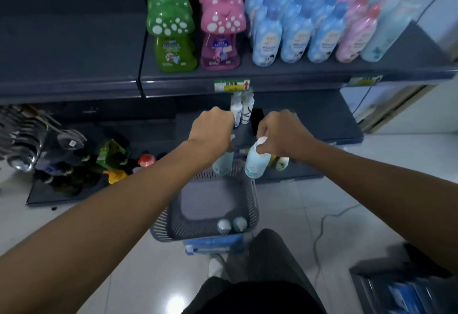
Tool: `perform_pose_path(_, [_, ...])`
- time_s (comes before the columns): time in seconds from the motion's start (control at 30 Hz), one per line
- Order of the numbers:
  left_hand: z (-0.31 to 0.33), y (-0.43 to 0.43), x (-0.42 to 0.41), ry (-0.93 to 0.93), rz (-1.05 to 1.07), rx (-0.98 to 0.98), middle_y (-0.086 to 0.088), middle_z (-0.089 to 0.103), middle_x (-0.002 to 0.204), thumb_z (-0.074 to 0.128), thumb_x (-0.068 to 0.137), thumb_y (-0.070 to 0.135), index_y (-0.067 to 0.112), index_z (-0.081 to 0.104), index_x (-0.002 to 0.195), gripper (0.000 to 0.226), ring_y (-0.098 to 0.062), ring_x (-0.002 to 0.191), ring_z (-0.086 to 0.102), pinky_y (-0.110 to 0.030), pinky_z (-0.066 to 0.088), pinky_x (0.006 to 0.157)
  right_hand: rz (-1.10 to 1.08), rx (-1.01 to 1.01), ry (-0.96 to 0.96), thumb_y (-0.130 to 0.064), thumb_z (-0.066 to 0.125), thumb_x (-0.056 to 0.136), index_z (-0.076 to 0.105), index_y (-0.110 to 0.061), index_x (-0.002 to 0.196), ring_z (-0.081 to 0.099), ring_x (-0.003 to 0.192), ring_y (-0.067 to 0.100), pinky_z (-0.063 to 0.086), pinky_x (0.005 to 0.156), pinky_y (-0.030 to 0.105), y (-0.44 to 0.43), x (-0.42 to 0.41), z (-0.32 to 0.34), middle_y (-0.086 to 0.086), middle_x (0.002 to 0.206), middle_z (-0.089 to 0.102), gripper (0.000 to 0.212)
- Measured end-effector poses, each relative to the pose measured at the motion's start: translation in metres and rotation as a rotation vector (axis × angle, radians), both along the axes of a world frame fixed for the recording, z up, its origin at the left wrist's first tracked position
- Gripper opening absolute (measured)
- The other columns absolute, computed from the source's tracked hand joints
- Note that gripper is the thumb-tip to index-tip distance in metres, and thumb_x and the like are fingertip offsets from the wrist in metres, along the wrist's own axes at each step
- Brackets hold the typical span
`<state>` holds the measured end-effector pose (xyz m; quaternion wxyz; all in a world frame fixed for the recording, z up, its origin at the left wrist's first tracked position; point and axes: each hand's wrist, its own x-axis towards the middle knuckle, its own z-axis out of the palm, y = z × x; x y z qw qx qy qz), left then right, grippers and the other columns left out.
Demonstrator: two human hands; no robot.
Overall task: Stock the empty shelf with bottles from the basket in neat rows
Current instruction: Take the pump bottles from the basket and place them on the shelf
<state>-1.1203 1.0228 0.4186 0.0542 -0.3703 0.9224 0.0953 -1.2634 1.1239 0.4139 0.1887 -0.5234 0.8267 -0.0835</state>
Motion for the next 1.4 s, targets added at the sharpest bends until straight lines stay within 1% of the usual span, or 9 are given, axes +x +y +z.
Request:
perform_pose_path(0.2, [0.062, 0.007, -0.021, 0.066, -0.104, -0.055, -0.011, 0.066, 0.094, 0.087, 0.07, 0.028, 0.009, 0.072, 0.101, 0.039, -0.034, 0.086, 0.064, -0.044, 0.059, 0.075, 0.016, -0.074, 0.046, -0.023, 0.084, 0.064, 0.077, -0.017, 0.078, 0.068, 0.078, 0.017, 0.053, 0.064, 0.027, 0.01, -0.024, 0.061, -0.008, 0.075, 0.069, 0.017])
perform_pose_path(0.3, [0.089, 0.012, -0.033, 0.107, -0.137, -0.088, -0.011, 0.069, 0.094, 0.088, 0.069, 0.031, 0.008, 0.073, 0.1, 0.041, -0.032, 0.086, 0.065, -0.044, 0.059, 0.076, 0.034, -0.098, 0.093, -0.024, 0.083, 0.065, 0.079, -0.016, 0.079, 0.068, 0.078, 0.013, 0.047, 0.061, 0.024, 0.016, -0.037, 0.089, -0.012, 0.072, 0.067, 0.017])
perform_pose_path(0.57, [0.14, 0.031, -0.073, 0.204, -0.223, -0.112, -0.004, 0.071, 0.085, 0.088, 0.069, 0.034, 0.01, 0.076, 0.089, 0.033, -0.023, 0.079, 0.068, -0.039, 0.061, 0.07, -0.008, -0.097, 0.16, -0.024, 0.084, 0.069, 0.08, -0.021, 0.086, 0.067, 0.083, 0.009, 0.051, 0.066, 0.023, 0.042, -0.078, 0.146, -0.011, 0.083, 0.074, 0.018])
perform_pose_path(0.83, [0.176, 0.049, -0.122, 0.258, -0.326, -0.152, -0.005, 0.072, 0.086, 0.085, 0.069, 0.033, 0.008, 0.076, 0.09, 0.034, -0.023, 0.08, 0.069, -0.04, 0.061, 0.069, -0.036, -0.123, 0.179, -0.024, 0.084, 0.068, 0.077, -0.027, 0.079, 0.066, 0.077, 0.003, 0.044, 0.058, 0.016, 0.074, -0.131, 0.182, -0.017, 0.078, 0.071, 0.013])
perform_pose_path(0.93, [0.184, 0.058, -0.145, 0.256, -0.358, -0.167, -0.005, 0.073, 0.085, 0.084, 0.069, 0.031, 0.008, 0.077, 0.087, 0.03, -0.021, 0.079, 0.068, -0.039, 0.061, 0.069, -0.029, -0.13, 0.178, -0.025, 0.084, 0.066, 0.079, -0.026, 0.081, 0.067, 0.076, 0.003, 0.052, 0.063, 0.02, 0.084, -0.156, 0.194, -0.016, 0.077, 0.072, 0.016])
perform_pose_path(1.07, [0.195, 0.07, -0.186, 0.234, -0.396, -0.172, -0.002, 0.068, 0.075, 0.082, 0.068, 0.031, 0.01, 0.076, 0.085, 0.028, -0.021, 0.081, 0.066, -0.036, 0.058, 0.065, 0.011, -0.099, 0.176, -0.023, 0.083, 0.065, 0.077, -0.026, 0.074, 0.067, 0.07, 0.001, 0.056, 0.066, 0.022, 0.093, -0.197, 0.208, -0.019, 0.067, 0.071, 0.011])
perform_pose_path(1.17, [0.201, 0.083, -0.226, 0.222, -0.418, -0.198, 0.002, 0.045, 0.059, 0.081, 0.069, 0.025, 0.012, 0.062, 0.066, 0.024, -0.034, 0.102, 0.062, -0.035, 0.046, 0.059, 0.055, -0.077, 0.189, -0.025, 0.081, 0.065, 0.075, -0.027, 0.072, 0.065, 0.066, -0.006, 0.056, 0.063, 0.02, 0.097, -0.235, 0.216, -0.025, 0.064, 0.069, 0.01])
perform_pose_path(1.27, [0.208, 0.098, -0.265, 0.112, -0.401, -0.232, -0.014, 0.047, 0.058, 0.078, 0.074, 0.028, 0.005, 0.06, 0.062, 0.032, -0.046, 0.119, 0.053, -0.048, 0.048, 0.089, 0.103, -0.056, 0.186, -0.024, 0.081, 0.065, 0.077, -0.025, 0.075, 0.066, 0.067, -0.004, 0.057, 0.065, 0.022, 0.101, -0.274, 0.22, -0.019, 0.067, 0.072, 0.011])
perform_pose_path(1.4, [0.208, 0.106, -0.32, 0.078, -0.386, -0.255, -0.007, 0.056, 0.063, 0.075, 0.075, 0.029, 0.008, 0.059, 0.064, 0.028, -0.03, 0.097, 0.06, -0.054, 0.042, 0.102, 0.157, -0.045, 0.178, -0.023, 0.081, 0.065, 0.076, -0.025, 0.075, 0.067, 0.064, -0.002, 0.056, 0.059, 0.022, 0.101, -0.332, 0.224, -0.02, 0.065, 0.071, 0.011])
